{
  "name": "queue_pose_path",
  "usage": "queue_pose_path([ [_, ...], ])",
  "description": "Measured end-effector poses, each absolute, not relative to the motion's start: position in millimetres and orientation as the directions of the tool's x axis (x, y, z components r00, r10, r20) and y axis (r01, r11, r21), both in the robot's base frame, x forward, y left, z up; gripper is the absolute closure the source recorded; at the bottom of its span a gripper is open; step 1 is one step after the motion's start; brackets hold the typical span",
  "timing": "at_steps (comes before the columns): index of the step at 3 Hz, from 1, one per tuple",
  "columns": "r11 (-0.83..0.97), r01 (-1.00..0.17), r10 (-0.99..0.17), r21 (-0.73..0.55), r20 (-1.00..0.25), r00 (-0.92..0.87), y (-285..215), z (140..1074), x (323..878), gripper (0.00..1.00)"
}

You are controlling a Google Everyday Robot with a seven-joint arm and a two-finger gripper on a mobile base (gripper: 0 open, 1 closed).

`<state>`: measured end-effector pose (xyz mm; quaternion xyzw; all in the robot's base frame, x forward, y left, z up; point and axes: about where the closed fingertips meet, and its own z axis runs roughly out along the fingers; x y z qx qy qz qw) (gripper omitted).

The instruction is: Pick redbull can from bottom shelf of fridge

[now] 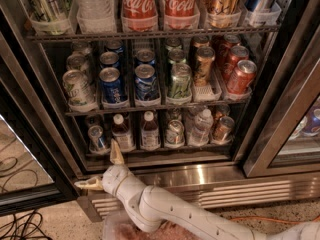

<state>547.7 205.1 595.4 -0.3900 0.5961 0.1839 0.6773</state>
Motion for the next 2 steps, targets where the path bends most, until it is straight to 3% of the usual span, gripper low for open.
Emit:
queue_pose_path([
  [2, 0.614, -0.719, -0.228, -0.325, -0.946, 0.232, 206.7, 595.8, 559.2, 0.00],
])
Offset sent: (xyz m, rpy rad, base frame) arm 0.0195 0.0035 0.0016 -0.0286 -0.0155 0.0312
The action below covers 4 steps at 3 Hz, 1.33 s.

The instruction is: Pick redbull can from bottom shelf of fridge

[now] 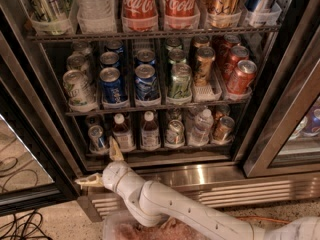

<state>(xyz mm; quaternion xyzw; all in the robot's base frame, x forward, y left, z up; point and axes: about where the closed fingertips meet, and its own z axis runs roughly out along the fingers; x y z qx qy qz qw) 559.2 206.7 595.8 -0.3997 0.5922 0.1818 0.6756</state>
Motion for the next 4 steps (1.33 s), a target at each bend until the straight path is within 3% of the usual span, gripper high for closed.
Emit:
queue_pose_path([
  [4, 0.605, -0.718, -0.235, -0.343, -0.939, 0.251, 215.7, 595.0, 582.4, 0.00],
])
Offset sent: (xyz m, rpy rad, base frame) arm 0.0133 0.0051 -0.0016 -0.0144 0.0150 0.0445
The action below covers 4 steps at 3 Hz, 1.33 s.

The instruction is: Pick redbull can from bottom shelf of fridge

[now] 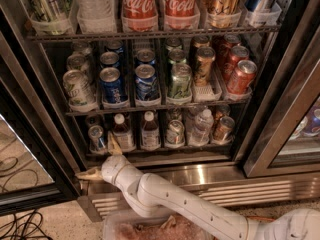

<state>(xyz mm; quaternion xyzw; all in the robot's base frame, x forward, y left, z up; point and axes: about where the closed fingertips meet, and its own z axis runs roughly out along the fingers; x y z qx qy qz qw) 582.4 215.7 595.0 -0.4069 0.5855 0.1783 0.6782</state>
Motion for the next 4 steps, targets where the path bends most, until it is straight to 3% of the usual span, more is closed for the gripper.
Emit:
queue_pose_path([
  [2, 0.620, -0.696, -0.222, -0.362, -0.932, 0.286, 217.1, 609.5, 589.6, 0.00],
  [4, 0.570, -0.768, -0.162, -0.291, -0.957, 0.242, 226.8, 602.4, 573.3, 0.00],
])
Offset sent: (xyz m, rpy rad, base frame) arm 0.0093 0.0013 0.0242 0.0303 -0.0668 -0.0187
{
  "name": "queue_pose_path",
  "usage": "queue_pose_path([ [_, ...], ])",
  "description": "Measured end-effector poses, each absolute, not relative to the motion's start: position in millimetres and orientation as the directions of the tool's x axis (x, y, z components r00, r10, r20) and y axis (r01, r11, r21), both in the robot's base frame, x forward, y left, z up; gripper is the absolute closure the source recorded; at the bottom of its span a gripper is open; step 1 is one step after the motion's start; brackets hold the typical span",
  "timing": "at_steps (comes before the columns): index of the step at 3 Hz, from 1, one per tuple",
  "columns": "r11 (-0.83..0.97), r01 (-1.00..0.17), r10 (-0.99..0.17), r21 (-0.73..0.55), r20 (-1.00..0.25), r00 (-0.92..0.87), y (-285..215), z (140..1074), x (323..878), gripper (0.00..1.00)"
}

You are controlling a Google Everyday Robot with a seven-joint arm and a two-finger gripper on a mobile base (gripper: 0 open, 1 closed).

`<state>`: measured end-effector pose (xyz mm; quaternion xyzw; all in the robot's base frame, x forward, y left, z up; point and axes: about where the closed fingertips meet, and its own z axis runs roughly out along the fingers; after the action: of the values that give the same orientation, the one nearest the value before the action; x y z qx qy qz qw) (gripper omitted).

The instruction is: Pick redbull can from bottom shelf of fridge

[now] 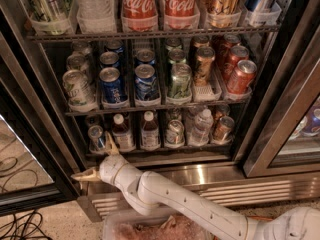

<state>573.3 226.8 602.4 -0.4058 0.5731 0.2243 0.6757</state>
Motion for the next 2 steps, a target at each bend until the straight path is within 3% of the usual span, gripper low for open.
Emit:
queue_pose_path([
  [2, 0.563, -0.771, -0.168, -0.298, -0.955, 0.246, 213.8, 603.9, 580.6, 0.00],
])
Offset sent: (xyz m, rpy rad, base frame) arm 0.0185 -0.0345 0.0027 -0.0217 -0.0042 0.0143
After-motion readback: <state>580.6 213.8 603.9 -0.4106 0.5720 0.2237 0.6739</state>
